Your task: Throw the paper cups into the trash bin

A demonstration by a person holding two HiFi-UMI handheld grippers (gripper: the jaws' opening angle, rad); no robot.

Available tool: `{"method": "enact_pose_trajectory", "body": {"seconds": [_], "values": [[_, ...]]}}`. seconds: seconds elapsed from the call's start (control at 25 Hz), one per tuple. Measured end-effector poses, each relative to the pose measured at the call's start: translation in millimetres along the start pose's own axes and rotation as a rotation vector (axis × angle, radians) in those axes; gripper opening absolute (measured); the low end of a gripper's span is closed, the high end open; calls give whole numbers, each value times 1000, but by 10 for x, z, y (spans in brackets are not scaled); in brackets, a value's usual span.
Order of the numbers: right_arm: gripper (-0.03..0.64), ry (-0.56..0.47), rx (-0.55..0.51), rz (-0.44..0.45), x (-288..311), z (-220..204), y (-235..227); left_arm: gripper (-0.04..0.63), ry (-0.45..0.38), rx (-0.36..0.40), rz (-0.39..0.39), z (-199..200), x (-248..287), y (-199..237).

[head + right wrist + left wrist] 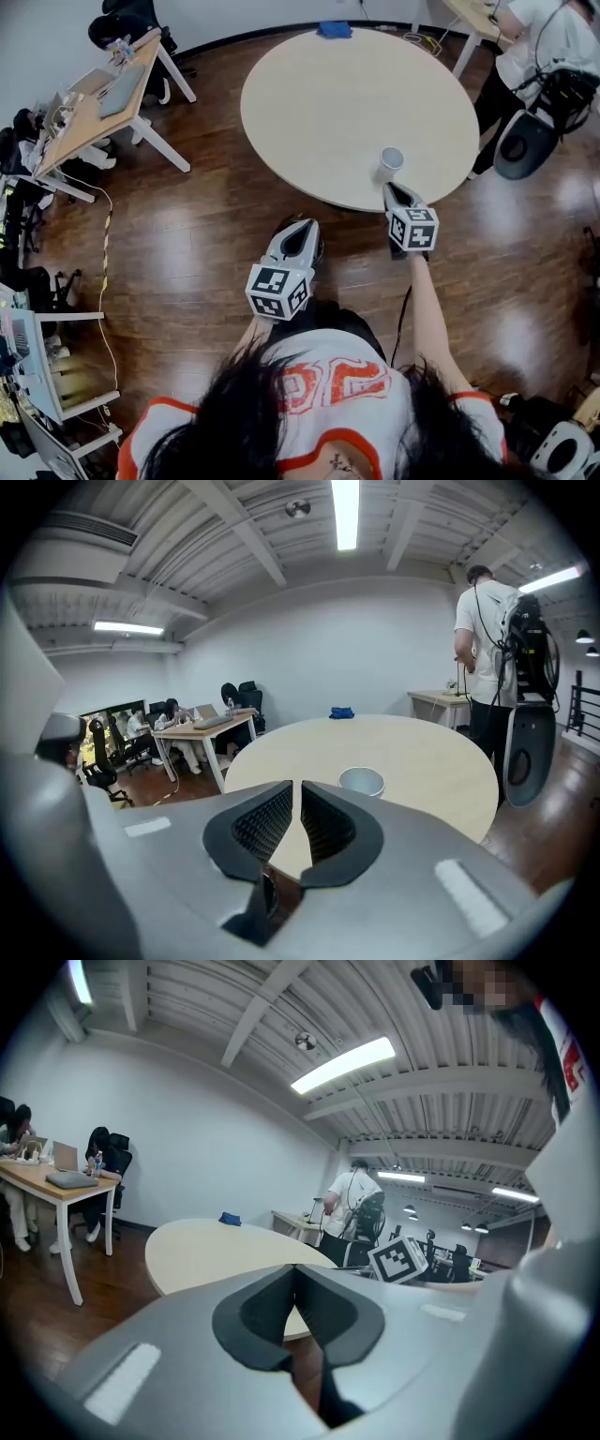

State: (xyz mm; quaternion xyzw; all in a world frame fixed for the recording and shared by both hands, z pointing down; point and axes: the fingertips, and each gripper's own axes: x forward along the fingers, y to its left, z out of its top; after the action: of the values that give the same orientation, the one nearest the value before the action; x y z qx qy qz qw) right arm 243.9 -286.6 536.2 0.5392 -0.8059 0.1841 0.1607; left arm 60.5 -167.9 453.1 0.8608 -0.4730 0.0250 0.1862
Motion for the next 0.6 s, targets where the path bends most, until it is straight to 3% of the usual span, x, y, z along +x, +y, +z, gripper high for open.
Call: {"method": "enact_pose_trajectory", "body": {"seconds": [0.32,0.48,0.6], "values": [[77,127,-1,-41,544,-94,-323,0,9,2,17,90,112,278],[101,177,-86,-61,736,-84,-436,0,9,-9,25,118,111,399],[136,295,-166,-40,912,-229,-488,0,14,-16,34,130,121,496]]}}
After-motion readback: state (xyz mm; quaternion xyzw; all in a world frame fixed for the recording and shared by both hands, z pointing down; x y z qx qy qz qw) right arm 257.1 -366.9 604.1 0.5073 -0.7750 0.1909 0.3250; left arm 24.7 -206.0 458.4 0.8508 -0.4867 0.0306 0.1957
